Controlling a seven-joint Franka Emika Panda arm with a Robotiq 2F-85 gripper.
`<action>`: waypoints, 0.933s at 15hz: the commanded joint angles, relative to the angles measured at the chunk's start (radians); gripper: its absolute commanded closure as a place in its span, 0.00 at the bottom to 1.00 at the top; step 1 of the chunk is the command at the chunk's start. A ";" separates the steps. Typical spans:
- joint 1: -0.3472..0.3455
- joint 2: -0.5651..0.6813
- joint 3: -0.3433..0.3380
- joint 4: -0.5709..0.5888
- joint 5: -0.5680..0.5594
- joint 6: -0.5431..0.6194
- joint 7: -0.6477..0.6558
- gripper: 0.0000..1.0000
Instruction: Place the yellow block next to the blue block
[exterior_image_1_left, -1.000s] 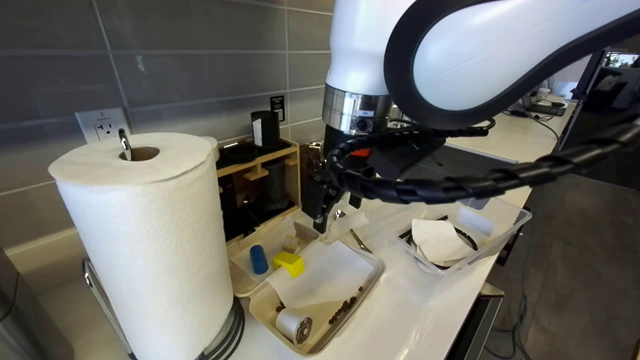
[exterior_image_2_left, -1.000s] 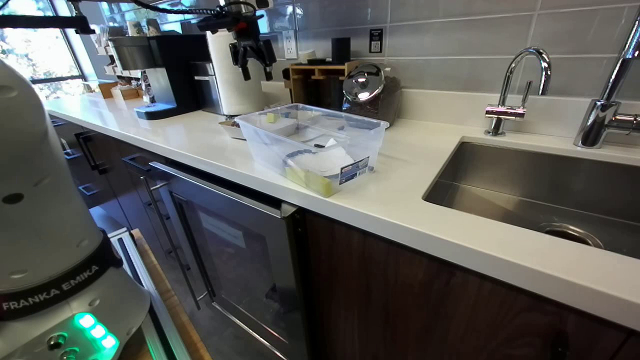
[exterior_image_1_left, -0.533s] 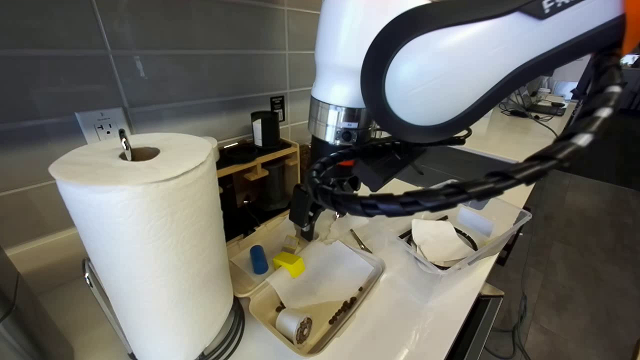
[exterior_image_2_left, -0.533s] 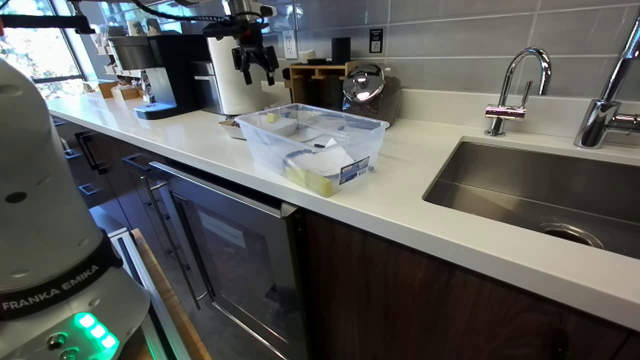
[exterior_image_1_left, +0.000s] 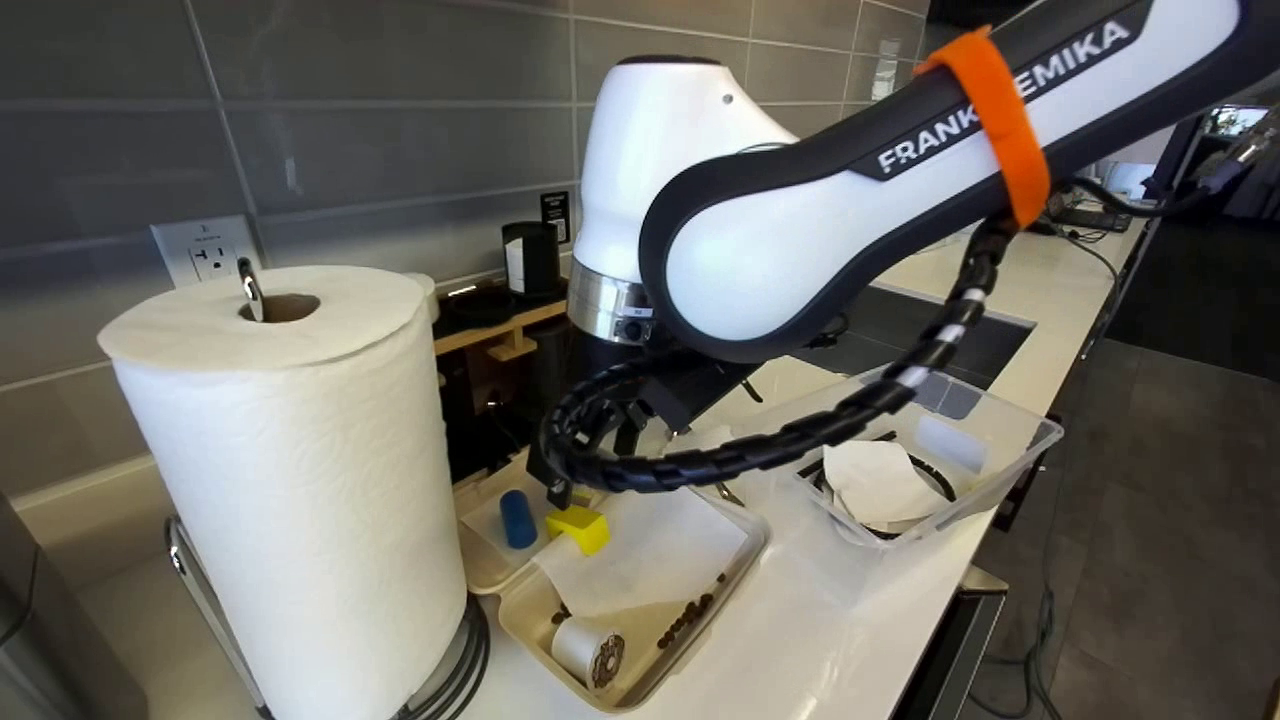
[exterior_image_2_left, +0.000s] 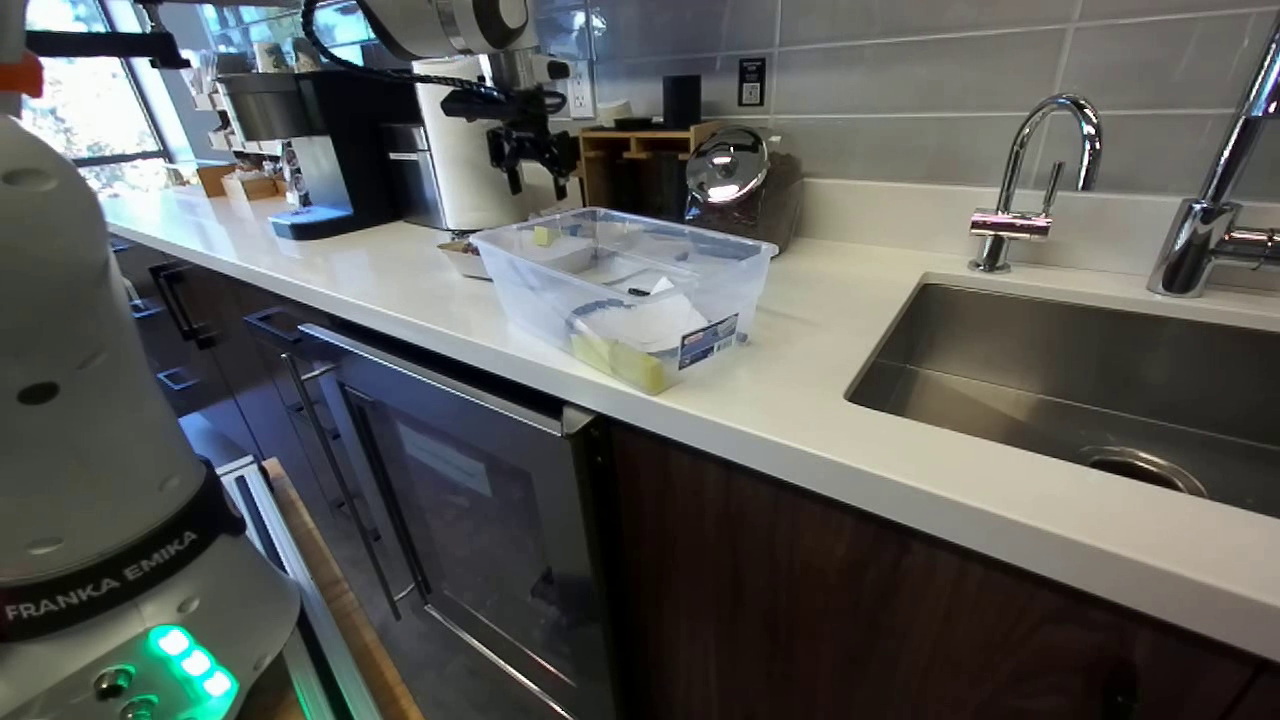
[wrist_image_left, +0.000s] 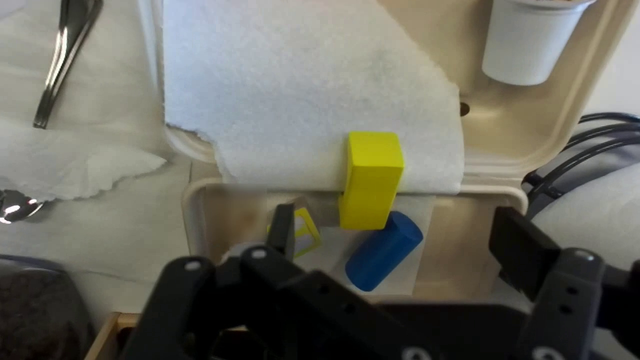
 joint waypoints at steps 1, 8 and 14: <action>0.017 0.071 -0.023 0.055 0.035 0.028 -0.060 0.00; 0.024 0.106 -0.038 0.067 0.045 0.011 -0.071 0.00; 0.040 0.123 -0.044 0.068 0.044 0.005 -0.054 0.23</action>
